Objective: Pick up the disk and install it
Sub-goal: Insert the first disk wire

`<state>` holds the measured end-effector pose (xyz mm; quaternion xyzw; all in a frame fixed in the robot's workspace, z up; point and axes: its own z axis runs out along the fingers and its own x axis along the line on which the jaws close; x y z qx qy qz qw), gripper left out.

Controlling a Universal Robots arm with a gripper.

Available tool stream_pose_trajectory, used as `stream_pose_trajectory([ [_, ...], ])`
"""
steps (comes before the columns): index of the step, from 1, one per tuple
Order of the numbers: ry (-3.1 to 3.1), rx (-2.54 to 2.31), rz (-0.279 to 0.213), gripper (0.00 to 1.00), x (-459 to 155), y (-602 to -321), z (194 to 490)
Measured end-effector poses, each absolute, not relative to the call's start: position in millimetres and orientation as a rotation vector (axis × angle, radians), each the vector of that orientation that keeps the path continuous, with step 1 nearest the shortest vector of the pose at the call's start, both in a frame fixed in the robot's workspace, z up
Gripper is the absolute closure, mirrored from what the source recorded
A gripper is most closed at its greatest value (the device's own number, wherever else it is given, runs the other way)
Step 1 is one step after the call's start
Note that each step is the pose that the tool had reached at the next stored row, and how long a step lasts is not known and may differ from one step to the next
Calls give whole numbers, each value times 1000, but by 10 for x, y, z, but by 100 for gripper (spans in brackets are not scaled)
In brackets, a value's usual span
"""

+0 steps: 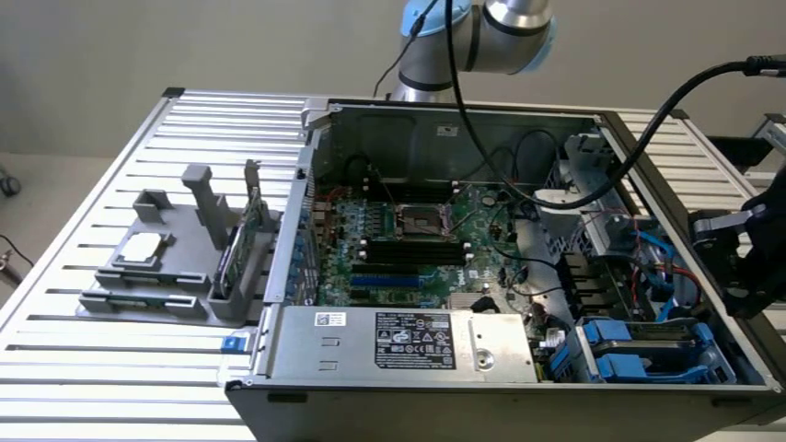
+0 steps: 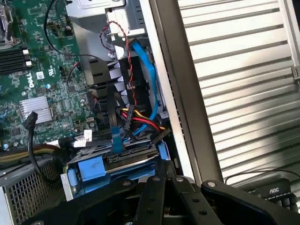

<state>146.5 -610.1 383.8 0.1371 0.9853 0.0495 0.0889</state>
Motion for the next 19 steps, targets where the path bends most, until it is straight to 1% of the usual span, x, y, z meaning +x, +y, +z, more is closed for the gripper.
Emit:
stream_pose_trajectory([
  [9,2894,603,153,89,1465,-6101,3839],
  [12,2883,652,162,89,1465,-6100,3840],
  [15,2876,687,189,89,1464,-6101,3839],
  [19,2879,707,259,89,1464,-6101,3838],
])
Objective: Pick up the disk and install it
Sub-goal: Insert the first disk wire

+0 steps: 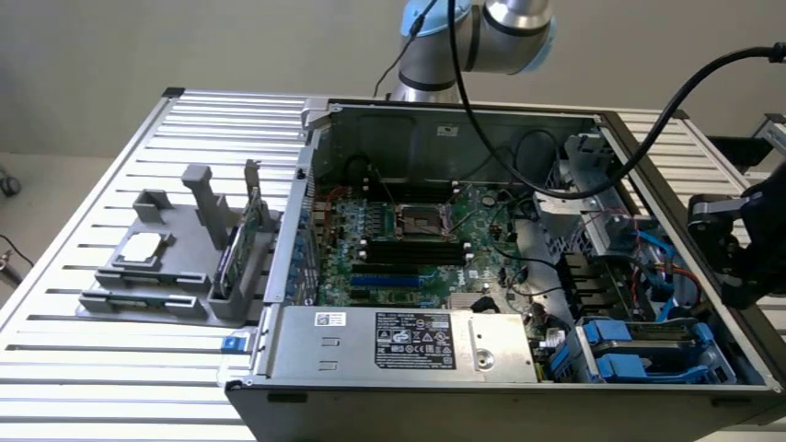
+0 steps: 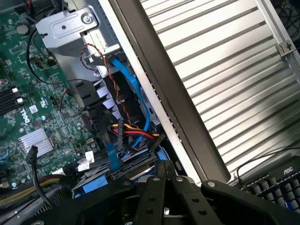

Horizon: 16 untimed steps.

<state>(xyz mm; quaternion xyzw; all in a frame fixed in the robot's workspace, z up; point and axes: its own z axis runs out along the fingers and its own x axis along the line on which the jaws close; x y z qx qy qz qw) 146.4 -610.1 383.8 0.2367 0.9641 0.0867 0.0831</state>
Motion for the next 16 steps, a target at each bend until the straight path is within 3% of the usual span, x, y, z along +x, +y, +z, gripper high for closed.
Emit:
stream_pose_trajectory([
  [4,2882,720,325,89,1466,-6101,3836],
  [16,2832,902,314,89,1465,-6105,3761],
])
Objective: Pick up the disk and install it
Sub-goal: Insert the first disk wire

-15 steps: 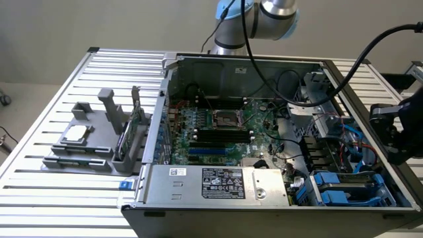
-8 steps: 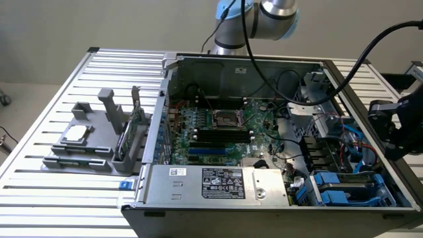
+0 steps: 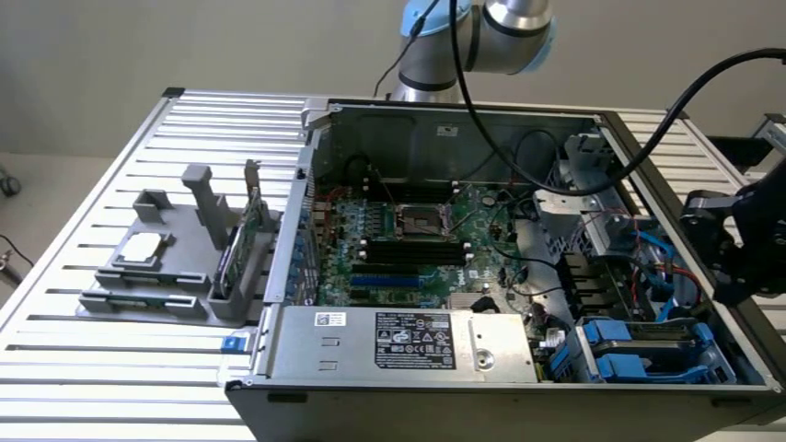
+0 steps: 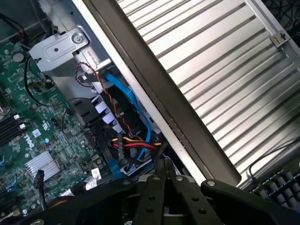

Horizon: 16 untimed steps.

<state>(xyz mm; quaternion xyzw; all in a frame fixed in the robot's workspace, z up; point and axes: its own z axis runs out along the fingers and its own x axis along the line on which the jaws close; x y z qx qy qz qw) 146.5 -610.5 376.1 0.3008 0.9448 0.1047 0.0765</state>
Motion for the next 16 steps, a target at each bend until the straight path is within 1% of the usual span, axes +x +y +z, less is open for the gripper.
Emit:
stream_pose_trajectory([
  [9,2877,938,295,89,1473,-6132,3720],
  [16,2907,955,298,89,1567,-6150,3678],
])
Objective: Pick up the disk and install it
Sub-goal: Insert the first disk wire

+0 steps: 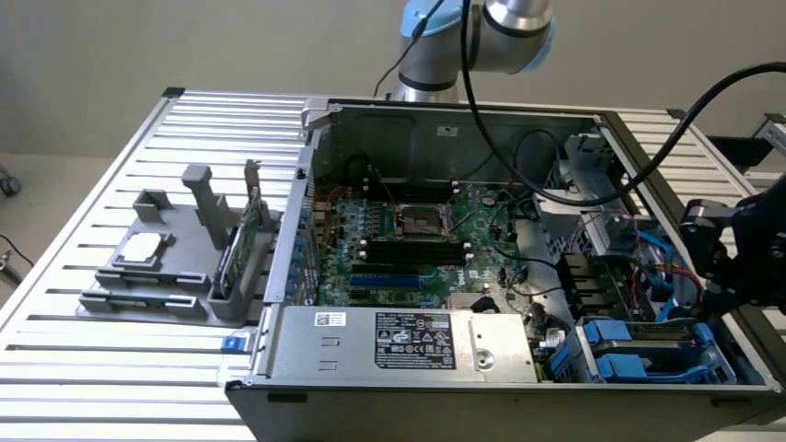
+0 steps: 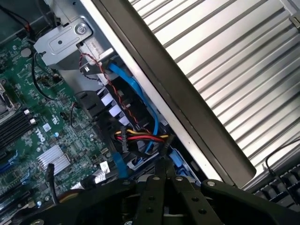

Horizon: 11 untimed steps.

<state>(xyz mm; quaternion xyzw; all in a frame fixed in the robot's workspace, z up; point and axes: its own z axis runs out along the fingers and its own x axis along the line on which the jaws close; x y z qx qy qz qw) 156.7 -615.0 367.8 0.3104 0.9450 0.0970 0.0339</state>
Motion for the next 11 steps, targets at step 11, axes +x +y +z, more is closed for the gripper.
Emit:
stream_pose_trajectory([
  [11,2921,1018,297,89,1588,-6155,3615],
])
